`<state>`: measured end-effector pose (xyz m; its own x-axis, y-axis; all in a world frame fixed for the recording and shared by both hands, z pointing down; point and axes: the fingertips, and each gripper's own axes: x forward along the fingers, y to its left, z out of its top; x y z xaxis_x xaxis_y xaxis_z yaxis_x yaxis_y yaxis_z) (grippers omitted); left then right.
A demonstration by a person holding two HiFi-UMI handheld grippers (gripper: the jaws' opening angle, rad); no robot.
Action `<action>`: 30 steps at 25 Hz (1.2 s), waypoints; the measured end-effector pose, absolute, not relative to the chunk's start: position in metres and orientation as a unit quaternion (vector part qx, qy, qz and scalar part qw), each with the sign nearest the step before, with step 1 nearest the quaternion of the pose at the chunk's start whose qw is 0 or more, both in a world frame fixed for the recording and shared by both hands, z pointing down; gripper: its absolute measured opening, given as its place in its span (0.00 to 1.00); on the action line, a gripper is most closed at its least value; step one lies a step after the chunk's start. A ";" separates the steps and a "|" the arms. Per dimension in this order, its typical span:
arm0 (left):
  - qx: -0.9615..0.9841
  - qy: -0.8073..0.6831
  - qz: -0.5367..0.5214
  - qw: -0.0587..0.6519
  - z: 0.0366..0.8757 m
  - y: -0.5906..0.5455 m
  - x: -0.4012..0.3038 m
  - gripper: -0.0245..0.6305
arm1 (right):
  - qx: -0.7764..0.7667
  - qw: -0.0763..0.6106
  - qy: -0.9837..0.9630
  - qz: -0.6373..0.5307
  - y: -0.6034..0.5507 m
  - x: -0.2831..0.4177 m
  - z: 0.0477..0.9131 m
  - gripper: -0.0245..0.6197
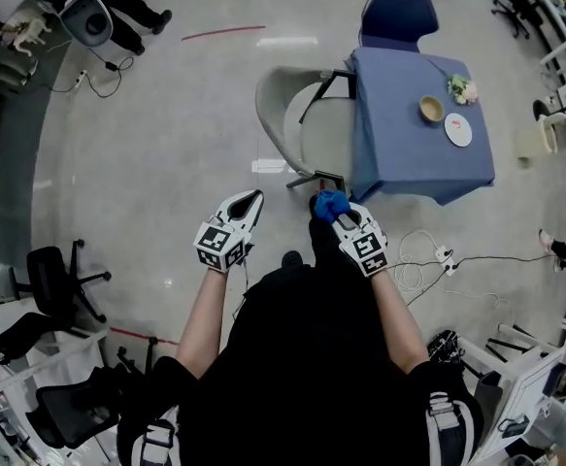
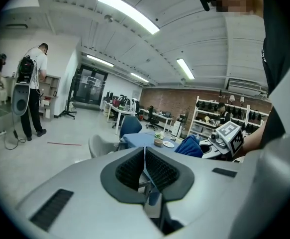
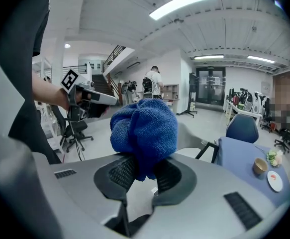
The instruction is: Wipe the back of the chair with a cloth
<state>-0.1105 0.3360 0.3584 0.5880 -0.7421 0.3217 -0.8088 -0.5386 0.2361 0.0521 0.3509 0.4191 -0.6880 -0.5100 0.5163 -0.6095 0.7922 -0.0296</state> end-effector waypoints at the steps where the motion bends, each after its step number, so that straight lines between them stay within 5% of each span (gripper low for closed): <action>1: 0.869 -0.450 0.091 0.183 0.359 0.329 -0.113 0.08 | 0.300 0.249 -0.915 0.099 0.342 0.049 0.421 0.19; 30: 0.783 -0.579 0.105 0.204 0.362 0.095 -0.112 0.08 | 0.099 0.263 -0.955 0.090 0.090 0.031 0.455 0.19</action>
